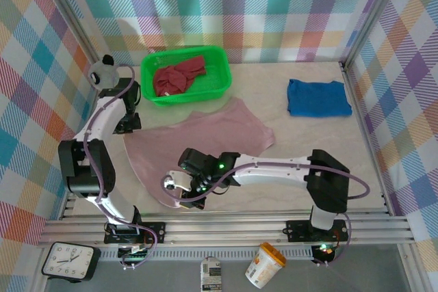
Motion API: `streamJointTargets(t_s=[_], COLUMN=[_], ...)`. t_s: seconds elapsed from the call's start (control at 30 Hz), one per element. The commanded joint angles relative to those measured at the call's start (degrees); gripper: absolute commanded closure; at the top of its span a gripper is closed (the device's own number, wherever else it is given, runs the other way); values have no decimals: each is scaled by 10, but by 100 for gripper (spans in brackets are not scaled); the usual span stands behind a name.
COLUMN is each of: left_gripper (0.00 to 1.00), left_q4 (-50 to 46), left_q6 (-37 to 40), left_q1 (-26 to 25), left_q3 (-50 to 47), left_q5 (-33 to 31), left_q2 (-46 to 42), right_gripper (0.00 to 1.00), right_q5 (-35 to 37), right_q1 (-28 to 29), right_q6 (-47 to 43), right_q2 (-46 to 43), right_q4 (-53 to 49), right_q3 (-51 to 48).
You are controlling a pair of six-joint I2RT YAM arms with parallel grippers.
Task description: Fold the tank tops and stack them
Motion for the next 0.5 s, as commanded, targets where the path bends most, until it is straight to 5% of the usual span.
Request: streamJointTargets(t_s=[0.0,0.13,0.23,0.47], left_gripper=[99,97,94,82], left_q4=[-35,-35,-38,-55], left_q6=[18,26,30,27], left_q1=[13,13,14,14], left_q3=[34,50,55,76], left_q5=[-45,-66,-88,-139], left_q2=[36,68,91,121], right_gripper=[100,98,79,60], right_q5=[-69,-73,-76,-75], right_q1=[6,14,20,13], right_q6=[-28,-68,-88,-90], right_q2=[28,75,107,75], right_q4=[12,-45,-67,-66], right_q3=[41,86,113,111])
